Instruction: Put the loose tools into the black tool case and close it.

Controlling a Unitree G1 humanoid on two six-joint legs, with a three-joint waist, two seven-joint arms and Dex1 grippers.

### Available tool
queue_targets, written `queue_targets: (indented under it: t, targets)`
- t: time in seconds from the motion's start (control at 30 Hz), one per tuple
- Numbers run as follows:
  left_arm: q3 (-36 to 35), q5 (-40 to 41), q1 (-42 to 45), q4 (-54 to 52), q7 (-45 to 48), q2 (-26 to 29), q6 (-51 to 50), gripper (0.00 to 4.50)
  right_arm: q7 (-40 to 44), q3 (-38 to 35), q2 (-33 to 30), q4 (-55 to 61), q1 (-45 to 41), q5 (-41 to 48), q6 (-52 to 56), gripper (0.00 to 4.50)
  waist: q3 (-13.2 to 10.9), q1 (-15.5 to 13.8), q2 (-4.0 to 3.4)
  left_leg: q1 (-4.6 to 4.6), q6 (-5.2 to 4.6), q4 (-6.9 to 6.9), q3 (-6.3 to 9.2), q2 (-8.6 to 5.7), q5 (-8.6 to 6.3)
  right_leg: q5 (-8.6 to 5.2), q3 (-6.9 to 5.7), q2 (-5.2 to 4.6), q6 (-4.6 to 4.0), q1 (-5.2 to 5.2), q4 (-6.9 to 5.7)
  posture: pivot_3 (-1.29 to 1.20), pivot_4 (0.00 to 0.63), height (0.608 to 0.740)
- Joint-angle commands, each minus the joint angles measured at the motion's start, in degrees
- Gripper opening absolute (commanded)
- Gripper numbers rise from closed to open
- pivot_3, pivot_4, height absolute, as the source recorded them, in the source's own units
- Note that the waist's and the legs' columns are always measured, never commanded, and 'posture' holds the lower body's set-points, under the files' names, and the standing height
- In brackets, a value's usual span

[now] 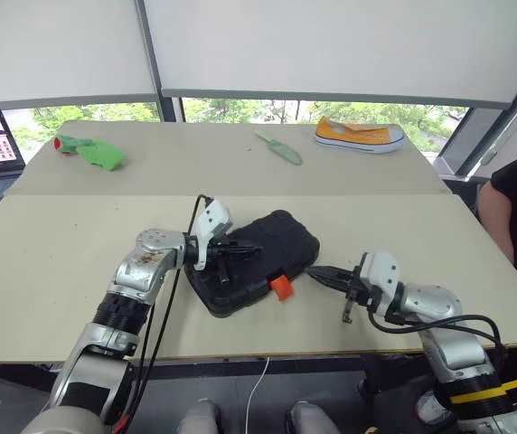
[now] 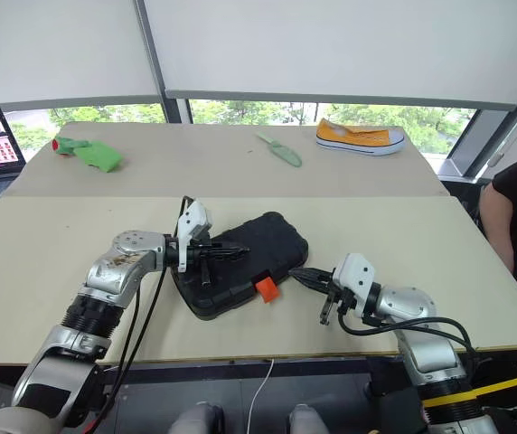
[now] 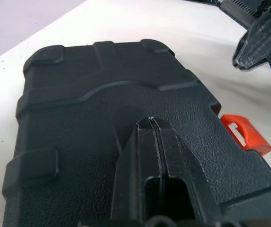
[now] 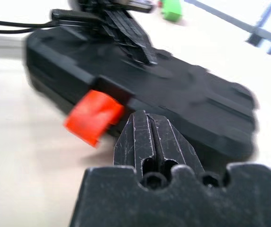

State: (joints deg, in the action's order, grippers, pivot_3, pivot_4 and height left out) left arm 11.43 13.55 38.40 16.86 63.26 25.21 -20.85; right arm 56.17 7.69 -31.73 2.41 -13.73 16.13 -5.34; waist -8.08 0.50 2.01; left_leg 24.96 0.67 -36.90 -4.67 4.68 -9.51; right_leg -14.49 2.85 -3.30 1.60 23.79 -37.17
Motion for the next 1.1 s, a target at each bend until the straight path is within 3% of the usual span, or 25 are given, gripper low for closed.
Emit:
queue_targets:
  t: [0.03, 0.1, 0.5, 0.83, 1.1]
  targets:
    - [3.2, -2.2, -4.9, 2.4, -0.2, -0.3, -2.1, 0.02, 3.1, 4.0, 0.5, 1.0, -1.5, -2.0, -0.2, 0.00, 0.1, 0.1, -0.20, -0.25, -0.03, 0.01, -0.01, 0.00, -0.02, -0.05, 0.00, -0.01, 0.07, -0.27, 0.03, 0.00, 0.150, 0.740]
    - [3.0, -2.2, -5.4, 1.9, -0.2, -0.2, -2.3, 0.02, 2.6, 5.0, 1.3, -0.9, -2.1, -3.4, -0.9, 0.00, 0.2, 0.2, -0.24, -0.81, -0.06, 0.08, -0.03, 0.01, -0.09, -0.37, -0.01, -0.03, 0.32, -0.77, 0.07, 0.00, 0.150, 0.740]
    - [2.0, -1.9, -8.8, -1.9, 0.5, 2.6, -2.1, 0.02, 1.7, 6.1, 7.3, -18.3, -8.8, -8.5, -6.5, 0.00, 0.5, 1.1, -0.42, -1.26, -0.09, 0.31, -0.07, 0.02, -0.19, -0.45, 0.04, -0.02, 0.07, -1.08, 0.05, 0.00, 0.150, 0.740]
    - [2.0, -2.5, -8.3, -1.2, -1.4, 1.0, -2.4, 0.02, 1.8, 5.9, 12.6, -15.3, -8.9, -5.7, -2.2, 0.00, 0.5, 1.5, -0.42, -1.70, -0.09, 0.64, -0.11, 0.01, -0.20, -0.63, 0.07, -0.02, 0.12, -1.33, 0.06, 0.00, 0.150, 0.740]
    - [2.4, -2.9, -8.2, -0.3, -2.3, 0.2, -2.1, 0.02, 0.9, 4.6, 12.3, -10.9, -7.9, -5.6, 0.5, 0.00, 0.5, 1.5, -0.42, -1.70, -0.07, 0.63, -0.11, 0.01, -0.20, -0.63, 0.07, -0.04, 0.12, -1.33, 0.06, 0.00, 0.150, 0.740]
